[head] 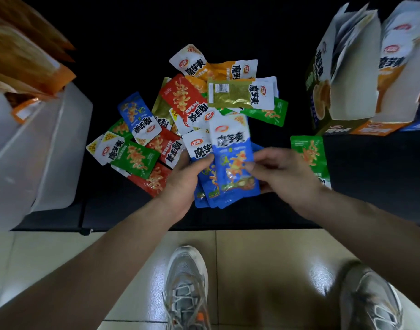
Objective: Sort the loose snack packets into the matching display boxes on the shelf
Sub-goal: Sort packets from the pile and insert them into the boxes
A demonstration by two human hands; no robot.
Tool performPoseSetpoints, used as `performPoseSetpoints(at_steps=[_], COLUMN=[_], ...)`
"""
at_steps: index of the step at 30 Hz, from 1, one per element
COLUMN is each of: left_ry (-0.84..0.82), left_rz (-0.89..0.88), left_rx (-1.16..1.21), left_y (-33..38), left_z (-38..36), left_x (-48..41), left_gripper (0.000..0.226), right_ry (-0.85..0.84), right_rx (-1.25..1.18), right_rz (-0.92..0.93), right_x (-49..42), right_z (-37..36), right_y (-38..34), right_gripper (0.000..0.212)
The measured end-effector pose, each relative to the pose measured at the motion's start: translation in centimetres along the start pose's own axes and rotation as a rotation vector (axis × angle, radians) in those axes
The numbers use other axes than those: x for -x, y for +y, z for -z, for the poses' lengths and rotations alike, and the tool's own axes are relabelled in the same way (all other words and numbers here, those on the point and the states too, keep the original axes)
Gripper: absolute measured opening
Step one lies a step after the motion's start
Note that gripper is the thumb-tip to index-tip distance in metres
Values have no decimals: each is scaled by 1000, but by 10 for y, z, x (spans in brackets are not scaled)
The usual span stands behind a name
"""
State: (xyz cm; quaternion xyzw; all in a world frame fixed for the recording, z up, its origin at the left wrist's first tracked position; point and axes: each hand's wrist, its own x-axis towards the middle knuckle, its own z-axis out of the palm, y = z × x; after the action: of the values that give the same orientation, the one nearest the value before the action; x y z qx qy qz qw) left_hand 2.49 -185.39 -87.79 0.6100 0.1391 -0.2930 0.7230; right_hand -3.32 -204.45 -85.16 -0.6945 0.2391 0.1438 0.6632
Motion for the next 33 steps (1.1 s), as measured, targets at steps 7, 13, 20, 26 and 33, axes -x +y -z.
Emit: performPoseSetpoints(at_steps=[7,13,20,26,33], left_ry=[23,131,128,136,84], left_rz=[-89,-136,-81,-114,-133], left_rx=[-283,-300,-322,-339,-398], left_y=[-4,4,1,1,1], left_z=[1,13,23,25,20], left_x=[2,-6,-8,-10,-6], left_gripper=[39,44,41,42,38], right_ry=[230,218,203,76,112], right_rx=[812,1320,740,1067,1247], right_rz=[260,92,329,416,233], right_x=[-10,-23,-17,-10,-29], right_z=[0,28,37,31,33], right_y=[7,14,14,31,15], right_gripper=[36,83,33,38,67])
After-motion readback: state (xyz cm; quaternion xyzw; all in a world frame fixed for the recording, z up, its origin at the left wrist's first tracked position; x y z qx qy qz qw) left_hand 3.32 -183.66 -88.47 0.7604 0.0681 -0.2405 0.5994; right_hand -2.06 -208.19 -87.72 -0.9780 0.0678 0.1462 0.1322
